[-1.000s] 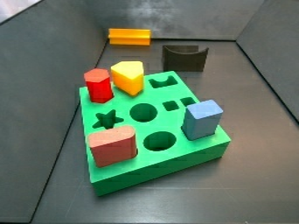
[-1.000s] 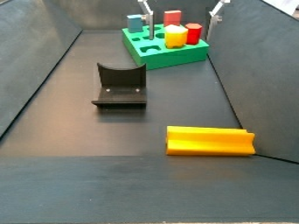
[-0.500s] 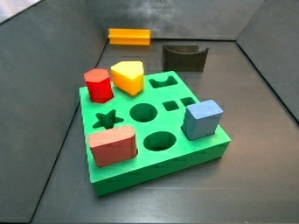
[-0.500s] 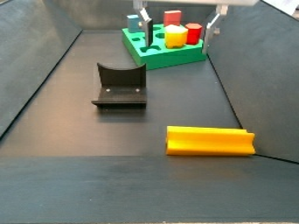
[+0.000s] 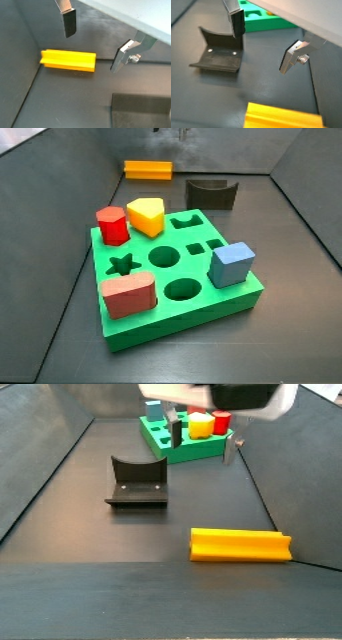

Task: Pick up the star object. Move up. Place the star object on the fixture. Regrasp the star object. Move to above the board. Insert the star object.
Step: Pick up the star object.

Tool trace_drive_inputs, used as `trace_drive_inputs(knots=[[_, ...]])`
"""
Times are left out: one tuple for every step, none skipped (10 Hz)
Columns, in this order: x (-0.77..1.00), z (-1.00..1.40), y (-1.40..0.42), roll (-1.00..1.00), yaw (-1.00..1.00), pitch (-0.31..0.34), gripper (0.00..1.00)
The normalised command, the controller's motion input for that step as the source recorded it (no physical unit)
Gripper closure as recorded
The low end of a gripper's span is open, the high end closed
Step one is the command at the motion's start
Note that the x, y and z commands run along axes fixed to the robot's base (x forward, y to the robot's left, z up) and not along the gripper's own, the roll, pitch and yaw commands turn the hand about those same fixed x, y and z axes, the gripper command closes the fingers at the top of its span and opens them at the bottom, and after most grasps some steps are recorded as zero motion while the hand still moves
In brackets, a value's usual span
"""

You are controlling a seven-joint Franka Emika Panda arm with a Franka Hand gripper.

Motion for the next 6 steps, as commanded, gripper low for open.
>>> trace_drive_inputs(knots=[[0.00, -0.17, 0.00, 0.00, -1.00, 0.000, 0.00], [0.00, 0.00, 0.20, 0.00, 0.00, 0.000, 0.00], [-0.06, -0.17, 0.00, 0.00, 0.00, -0.079, 0.00], [0.00, -0.36, 0.37, 0.00, -0.64, -0.004, 0.00], [0.01, -0.42, 0.15, 0.00, -0.90, 0.000, 0.00], [0.04, -0.47, 0.07, 0.00, -0.99, 0.000, 0.00]])
